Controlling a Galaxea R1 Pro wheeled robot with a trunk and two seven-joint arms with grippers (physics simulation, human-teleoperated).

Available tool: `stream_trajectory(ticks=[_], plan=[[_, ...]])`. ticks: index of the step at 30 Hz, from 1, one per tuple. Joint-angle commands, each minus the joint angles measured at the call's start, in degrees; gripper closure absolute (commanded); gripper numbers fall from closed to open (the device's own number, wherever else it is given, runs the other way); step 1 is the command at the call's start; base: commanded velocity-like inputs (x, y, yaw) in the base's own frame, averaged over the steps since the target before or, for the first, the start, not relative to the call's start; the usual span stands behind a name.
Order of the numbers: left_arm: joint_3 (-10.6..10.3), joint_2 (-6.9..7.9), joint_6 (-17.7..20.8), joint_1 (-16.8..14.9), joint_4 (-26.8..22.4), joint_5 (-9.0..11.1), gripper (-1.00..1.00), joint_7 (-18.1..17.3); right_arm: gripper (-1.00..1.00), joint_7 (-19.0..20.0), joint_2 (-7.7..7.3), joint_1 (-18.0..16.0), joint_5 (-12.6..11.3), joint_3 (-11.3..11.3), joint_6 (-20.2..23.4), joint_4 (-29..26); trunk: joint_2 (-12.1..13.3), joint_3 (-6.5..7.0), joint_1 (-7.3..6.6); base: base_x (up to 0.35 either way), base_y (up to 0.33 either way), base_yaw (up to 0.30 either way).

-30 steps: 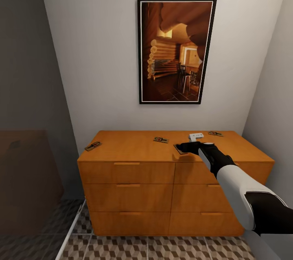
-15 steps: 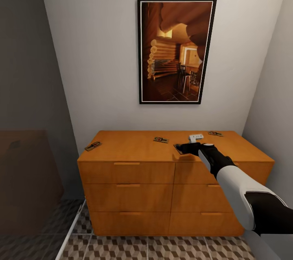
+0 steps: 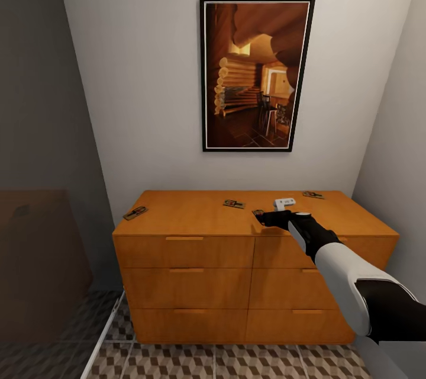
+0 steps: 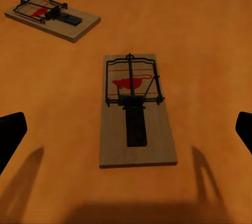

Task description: Take the four mousetraps from the cabinet in the bathroom and place them on the bathroom floor. Make sure all four end up on the same floor surface, and ensure that at least two of them are either under or directly next to the same bathroom sink.

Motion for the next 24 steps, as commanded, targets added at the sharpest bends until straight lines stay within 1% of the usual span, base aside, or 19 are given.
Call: stream_trajectory(ticks=[1, 12, 19, 24], plan=[[-0.1, 0.01, -0.2, 0.0, 0.0, 0.0, -1.0, 0.2, -1.0, 0.3, -0.01, 0.0, 0.5, 0.0, 0.3, -0.1, 0.0, -0.07, 0.0, 0.0, 0.0, 0.0], [-0.1, 0.0, -0.2, 0.0, 0.0, 0.0, -1.0, 0.2, -1.0, 0.3, -0.01, 0.0, 0.5, 0.0, 0.2, 0.0, 0.0, -0.07, 0.0, 0.0, 0.0, 0.0], [-0.1, 0.01, -0.2, 0.0, 0.0, 0.0, -1.0, 0.2, -1.0, 0.3, -0.01, 0.0, 0.5, -0.1, 0.2, 0.1, 0.0, -0.07, 0.0, 0.101, 0.0, 0.0], [-0.1, -0.02, -0.2, 0.0, 0.0, 0.0, -1.0, 0.2, -1.0, 0.3, -0.03, 0.0, 0.5, -0.1, 0.2, 0.1, 0.0, -0.07, 0.0, 0.028, 0.0, 0.0]])
